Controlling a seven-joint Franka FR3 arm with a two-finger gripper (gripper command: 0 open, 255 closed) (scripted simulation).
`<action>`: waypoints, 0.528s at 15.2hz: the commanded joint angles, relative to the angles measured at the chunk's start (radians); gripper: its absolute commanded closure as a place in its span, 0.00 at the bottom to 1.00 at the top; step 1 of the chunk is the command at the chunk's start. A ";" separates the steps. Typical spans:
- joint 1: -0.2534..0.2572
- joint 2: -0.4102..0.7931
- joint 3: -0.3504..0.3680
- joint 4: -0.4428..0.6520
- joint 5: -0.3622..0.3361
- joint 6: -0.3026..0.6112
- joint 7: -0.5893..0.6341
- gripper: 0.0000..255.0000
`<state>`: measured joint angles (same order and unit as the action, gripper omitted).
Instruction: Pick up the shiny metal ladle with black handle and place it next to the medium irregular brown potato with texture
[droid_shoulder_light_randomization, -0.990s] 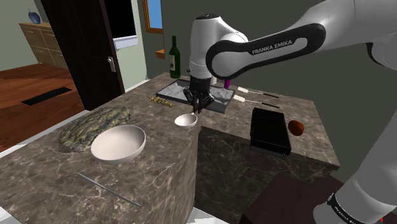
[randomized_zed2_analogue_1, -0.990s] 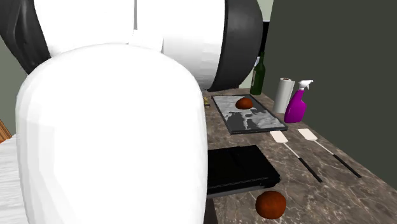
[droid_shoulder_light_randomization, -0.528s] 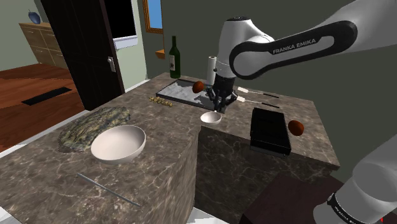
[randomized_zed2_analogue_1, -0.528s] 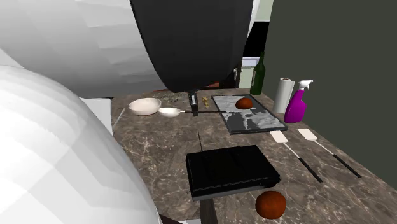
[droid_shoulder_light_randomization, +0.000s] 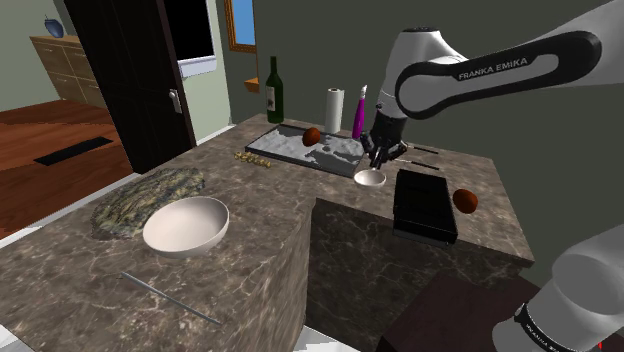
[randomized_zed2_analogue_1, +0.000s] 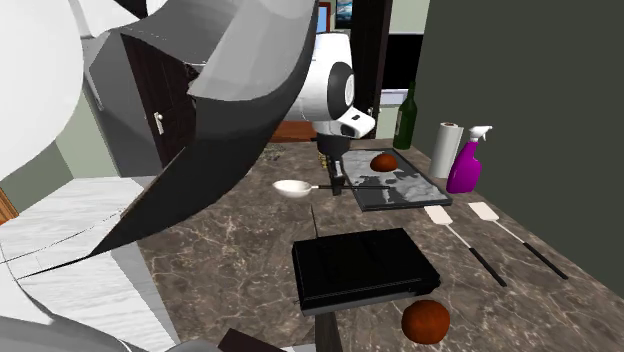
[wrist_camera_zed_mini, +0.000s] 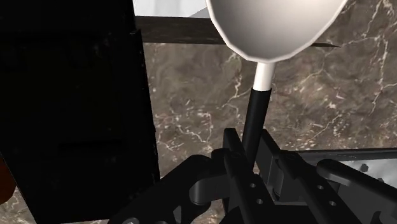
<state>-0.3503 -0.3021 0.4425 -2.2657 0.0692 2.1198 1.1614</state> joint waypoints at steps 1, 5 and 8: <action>-0.009 -0.042 -0.041 -0.046 0.015 0.005 -0.063 1.00; -0.032 -0.103 -0.122 -0.110 0.023 0.007 -0.174 1.00; -0.054 -0.137 -0.183 -0.146 0.019 0.007 -0.254 1.00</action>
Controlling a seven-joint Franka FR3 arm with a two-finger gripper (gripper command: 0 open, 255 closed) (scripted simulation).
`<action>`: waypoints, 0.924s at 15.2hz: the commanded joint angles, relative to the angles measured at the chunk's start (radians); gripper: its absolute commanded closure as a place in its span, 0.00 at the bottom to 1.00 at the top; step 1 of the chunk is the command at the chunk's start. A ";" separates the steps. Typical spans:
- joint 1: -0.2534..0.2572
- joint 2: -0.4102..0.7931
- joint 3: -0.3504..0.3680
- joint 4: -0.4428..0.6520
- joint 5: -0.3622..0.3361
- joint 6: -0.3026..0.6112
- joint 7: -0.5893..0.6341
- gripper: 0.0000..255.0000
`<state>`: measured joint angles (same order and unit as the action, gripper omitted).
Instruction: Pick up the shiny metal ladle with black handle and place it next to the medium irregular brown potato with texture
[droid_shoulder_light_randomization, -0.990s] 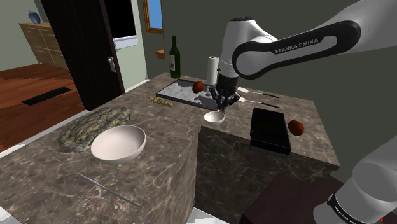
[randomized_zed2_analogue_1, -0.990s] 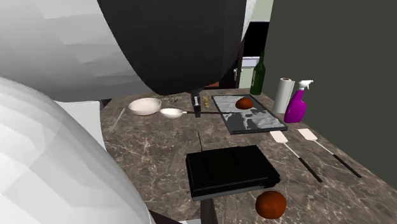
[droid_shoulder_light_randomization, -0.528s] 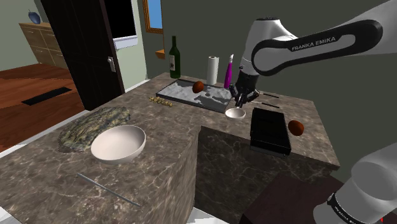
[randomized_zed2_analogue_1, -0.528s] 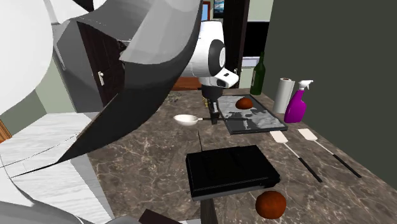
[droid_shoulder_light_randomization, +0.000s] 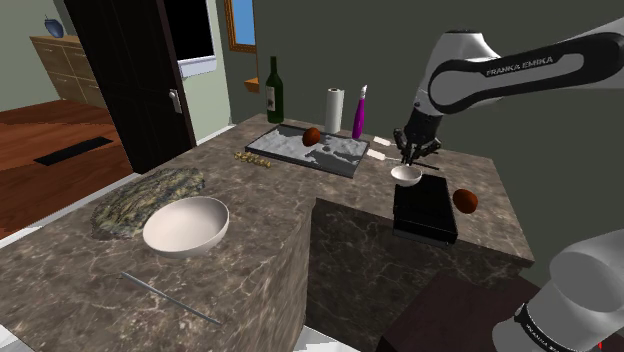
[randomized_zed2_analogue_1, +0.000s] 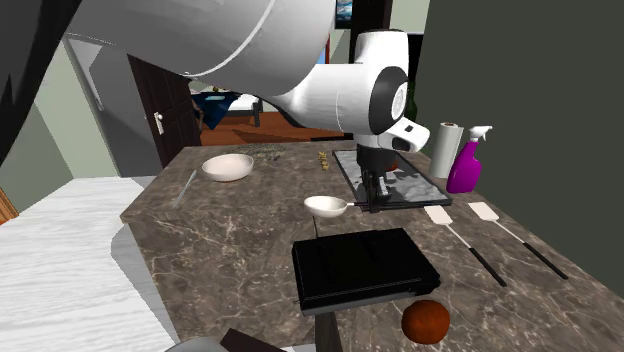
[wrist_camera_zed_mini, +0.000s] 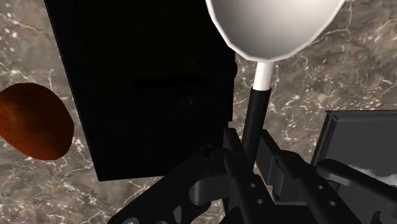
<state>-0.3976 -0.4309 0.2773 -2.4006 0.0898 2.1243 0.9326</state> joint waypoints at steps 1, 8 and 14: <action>-0.015 -0.017 -0.038 -0.020 -0.005 0.002 -0.052 1.00; -0.080 -0.047 -0.179 -0.056 -0.039 0.002 -0.234 1.00; -0.140 -0.026 -0.297 -0.041 -0.073 0.004 -0.388 1.00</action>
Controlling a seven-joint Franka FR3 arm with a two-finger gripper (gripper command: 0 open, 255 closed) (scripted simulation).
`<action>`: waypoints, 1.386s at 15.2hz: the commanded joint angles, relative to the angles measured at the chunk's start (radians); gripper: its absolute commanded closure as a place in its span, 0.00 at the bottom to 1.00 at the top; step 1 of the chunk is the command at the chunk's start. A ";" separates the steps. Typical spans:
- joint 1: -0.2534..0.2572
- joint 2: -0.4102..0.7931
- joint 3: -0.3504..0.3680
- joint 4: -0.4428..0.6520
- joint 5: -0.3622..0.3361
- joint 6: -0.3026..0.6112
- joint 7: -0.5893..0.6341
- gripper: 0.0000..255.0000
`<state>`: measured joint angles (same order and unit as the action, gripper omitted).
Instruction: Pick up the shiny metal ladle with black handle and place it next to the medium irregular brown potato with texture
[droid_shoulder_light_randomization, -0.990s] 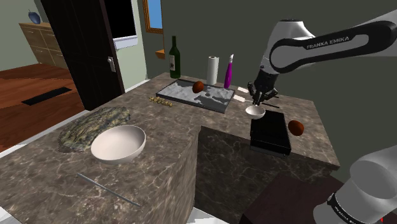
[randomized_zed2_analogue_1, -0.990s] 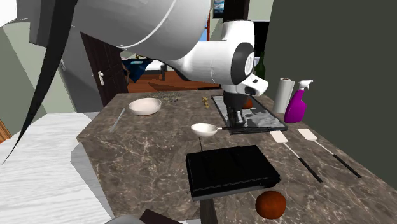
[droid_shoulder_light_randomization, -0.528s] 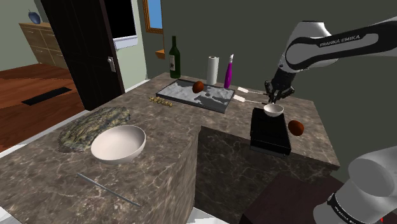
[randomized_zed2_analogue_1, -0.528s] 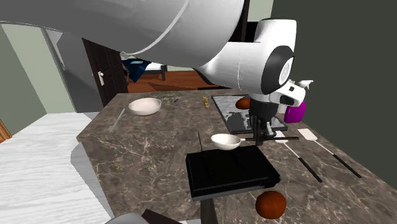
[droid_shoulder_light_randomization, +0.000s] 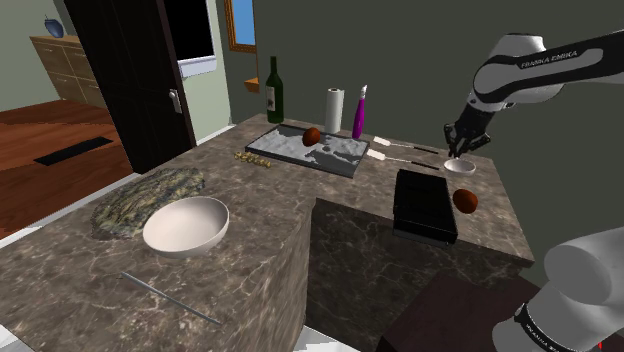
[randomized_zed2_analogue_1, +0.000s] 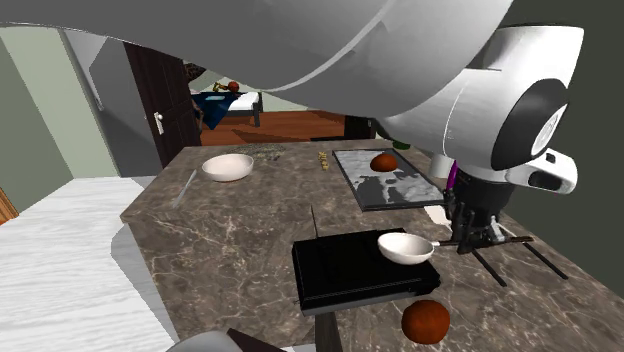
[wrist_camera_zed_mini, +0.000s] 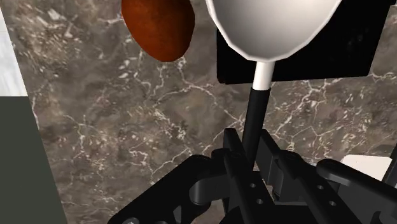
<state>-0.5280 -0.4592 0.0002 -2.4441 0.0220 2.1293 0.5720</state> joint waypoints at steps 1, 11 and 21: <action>-0.020 0.010 -0.039 0.010 -0.011 0.000 -0.053 1.00; -0.101 0.143 -0.227 0.140 -0.030 -0.002 -0.309 1.00; -0.104 0.201 -0.251 0.071 -0.017 0.123 -0.345 1.00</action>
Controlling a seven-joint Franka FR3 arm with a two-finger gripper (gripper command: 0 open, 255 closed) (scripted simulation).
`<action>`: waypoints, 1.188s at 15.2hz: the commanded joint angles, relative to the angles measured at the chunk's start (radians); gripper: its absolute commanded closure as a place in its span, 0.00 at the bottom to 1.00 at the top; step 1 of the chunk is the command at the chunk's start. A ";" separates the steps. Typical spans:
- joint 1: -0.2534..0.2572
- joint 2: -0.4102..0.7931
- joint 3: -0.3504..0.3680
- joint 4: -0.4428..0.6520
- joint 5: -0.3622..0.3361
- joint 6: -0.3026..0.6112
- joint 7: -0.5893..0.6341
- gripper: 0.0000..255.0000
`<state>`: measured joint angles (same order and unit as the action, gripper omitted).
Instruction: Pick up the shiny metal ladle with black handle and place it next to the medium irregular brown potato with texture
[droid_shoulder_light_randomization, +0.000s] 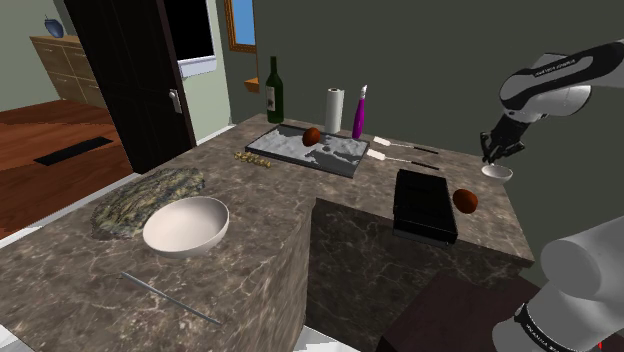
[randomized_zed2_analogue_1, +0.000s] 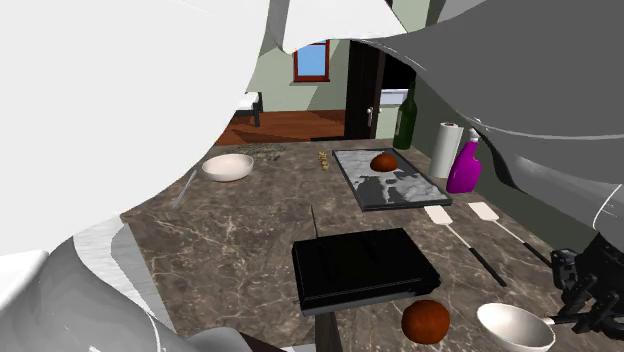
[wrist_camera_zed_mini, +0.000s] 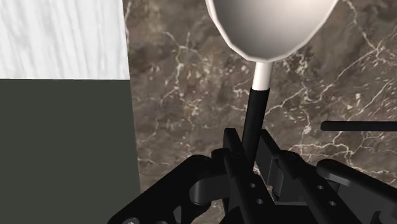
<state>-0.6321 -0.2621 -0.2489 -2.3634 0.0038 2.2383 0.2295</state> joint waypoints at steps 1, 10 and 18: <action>0.000 0.010 -0.003 -0.018 0.003 0.028 -0.005 1.00; 0.006 0.076 -0.013 -0.084 0.026 0.158 -0.028 1.00; 0.010 0.113 -0.018 -0.109 0.043 0.219 -0.044 1.00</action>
<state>-0.6223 -0.1495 -0.2667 -2.4721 0.0460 2.4561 0.1863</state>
